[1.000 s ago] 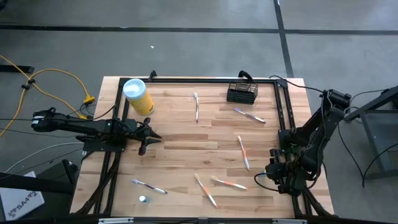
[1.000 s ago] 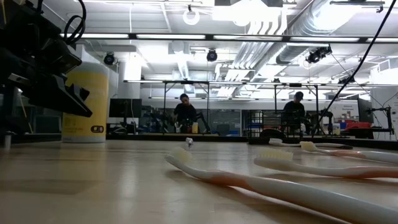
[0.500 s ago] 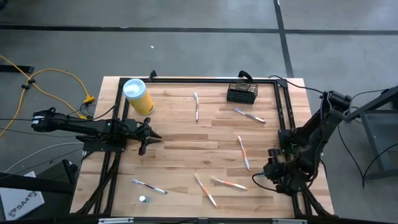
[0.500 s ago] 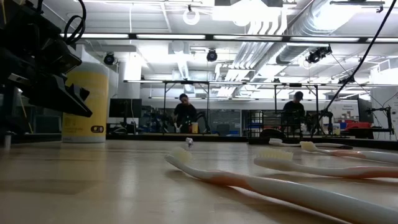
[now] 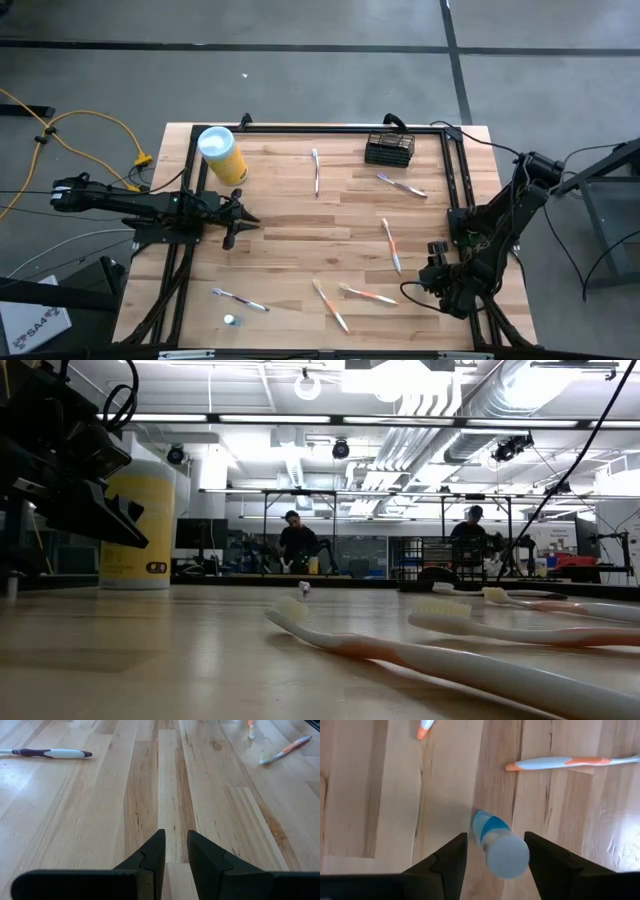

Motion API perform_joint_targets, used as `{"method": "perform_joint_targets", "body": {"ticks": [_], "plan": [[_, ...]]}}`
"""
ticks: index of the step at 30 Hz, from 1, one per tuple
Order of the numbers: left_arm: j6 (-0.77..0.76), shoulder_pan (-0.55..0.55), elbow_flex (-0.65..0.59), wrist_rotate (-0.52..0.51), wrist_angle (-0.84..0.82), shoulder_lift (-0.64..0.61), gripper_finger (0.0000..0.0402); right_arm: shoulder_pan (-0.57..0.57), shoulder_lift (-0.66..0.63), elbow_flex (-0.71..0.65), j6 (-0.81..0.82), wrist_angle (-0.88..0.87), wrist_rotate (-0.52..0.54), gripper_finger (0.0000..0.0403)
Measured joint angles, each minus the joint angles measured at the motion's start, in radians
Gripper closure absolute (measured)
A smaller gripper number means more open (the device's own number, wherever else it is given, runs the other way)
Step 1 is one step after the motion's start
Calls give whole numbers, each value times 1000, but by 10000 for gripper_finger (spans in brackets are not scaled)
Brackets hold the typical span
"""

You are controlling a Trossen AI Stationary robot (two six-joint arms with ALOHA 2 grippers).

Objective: Pick & Place toothbrushing station
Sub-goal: Put the right blue mouthwash into the black wire organizer

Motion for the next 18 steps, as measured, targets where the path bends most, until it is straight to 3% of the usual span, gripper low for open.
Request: {"method": "perform_joint_targets", "body": {"ticks": [12, 18], "plan": [[0, 0, 0, 0, 0, 0, 325, -10, 16, 0, 0, 16, -8, 217], [0, 0, 0, 0, 0, 0, 325, -36, 16, 0, -13, 16, -37, 242]]}}
